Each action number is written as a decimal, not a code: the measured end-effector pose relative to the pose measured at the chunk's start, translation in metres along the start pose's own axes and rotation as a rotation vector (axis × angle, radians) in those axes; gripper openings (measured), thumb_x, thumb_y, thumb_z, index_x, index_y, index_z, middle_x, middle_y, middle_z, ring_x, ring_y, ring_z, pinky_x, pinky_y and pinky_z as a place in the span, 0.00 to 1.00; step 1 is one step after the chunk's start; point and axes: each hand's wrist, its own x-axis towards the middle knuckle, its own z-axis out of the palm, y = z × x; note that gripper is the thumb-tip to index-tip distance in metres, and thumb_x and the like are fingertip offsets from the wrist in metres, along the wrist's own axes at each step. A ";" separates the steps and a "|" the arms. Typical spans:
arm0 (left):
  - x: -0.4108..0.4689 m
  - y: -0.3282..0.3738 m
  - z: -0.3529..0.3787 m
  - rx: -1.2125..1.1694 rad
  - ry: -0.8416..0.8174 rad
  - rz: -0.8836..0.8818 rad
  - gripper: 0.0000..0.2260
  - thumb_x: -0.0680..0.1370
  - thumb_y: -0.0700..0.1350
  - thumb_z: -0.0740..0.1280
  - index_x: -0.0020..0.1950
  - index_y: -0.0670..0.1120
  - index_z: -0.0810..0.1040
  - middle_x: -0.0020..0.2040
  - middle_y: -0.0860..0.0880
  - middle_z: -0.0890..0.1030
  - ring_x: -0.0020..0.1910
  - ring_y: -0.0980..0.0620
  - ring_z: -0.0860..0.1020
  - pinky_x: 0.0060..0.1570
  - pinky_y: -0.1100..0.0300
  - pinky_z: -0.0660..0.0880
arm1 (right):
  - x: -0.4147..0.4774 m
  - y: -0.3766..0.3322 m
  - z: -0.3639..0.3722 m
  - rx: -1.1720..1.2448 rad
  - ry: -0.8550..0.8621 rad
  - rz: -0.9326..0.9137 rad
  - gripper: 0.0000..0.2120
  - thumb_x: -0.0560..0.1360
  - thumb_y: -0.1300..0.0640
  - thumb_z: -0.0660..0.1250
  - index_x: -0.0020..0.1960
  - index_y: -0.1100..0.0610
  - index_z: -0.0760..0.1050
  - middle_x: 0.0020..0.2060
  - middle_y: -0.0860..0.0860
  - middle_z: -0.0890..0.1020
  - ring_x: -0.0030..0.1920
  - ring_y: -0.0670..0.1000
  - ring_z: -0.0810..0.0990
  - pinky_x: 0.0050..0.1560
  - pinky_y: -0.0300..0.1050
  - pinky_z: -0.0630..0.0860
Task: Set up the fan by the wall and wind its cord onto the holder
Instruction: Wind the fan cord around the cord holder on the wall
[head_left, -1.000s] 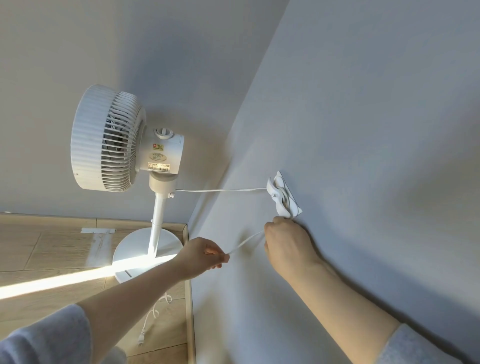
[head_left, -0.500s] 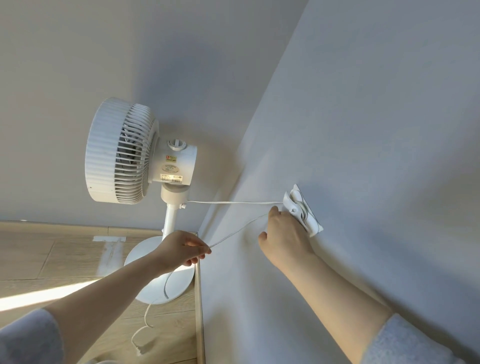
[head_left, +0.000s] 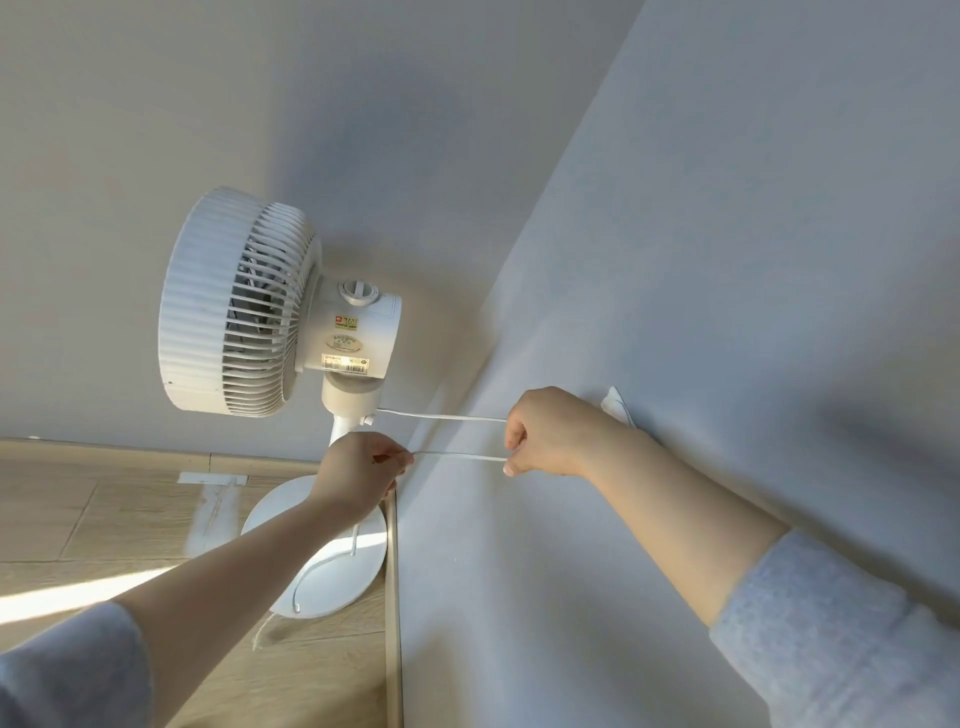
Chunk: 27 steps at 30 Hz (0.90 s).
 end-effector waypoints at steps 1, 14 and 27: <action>0.004 0.003 0.000 -0.012 0.014 0.009 0.06 0.75 0.43 0.68 0.38 0.47 0.80 0.30 0.47 0.81 0.29 0.51 0.78 0.37 0.58 0.76 | 0.006 -0.001 -0.002 0.001 -0.039 0.004 0.10 0.72 0.54 0.71 0.52 0.55 0.81 0.49 0.50 0.83 0.45 0.51 0.80 0.35 0.36 0.64; 0.037 0.024 0.006 -0.078 -0.201 0.068 0.09 0.77 0.46 0.65 0.41 0.43 0.78 0.32 0.49 0.78 0.29 0.53 0.76 0.34 0.62 0.75 | 0.051 0.033 -0.049 -0.083 -0.019 0.087 0.09 0.71 0.62 0.71 0.51 0.61 0.82 0.47 0.56 0.85 0.49 0.56 0.83 0.49 0.45 0.77; 0.030 0.047 0.007 -0.316 -0.323 0.061 0.09 0.79 0.40 0.61 0.44 0.42 0.79 0.33 0.48 0.76 0.28 0.55 0.75 0.30 0.69 0.73 | 0.041 0.039 -0.067 -0.256 0.211 0.108 0.08 0.70 0.69 0.61 0.45 0.61 0.76 0.44 0.58 0.79 0.45 0.59 0.79 0.42 0.44 0.75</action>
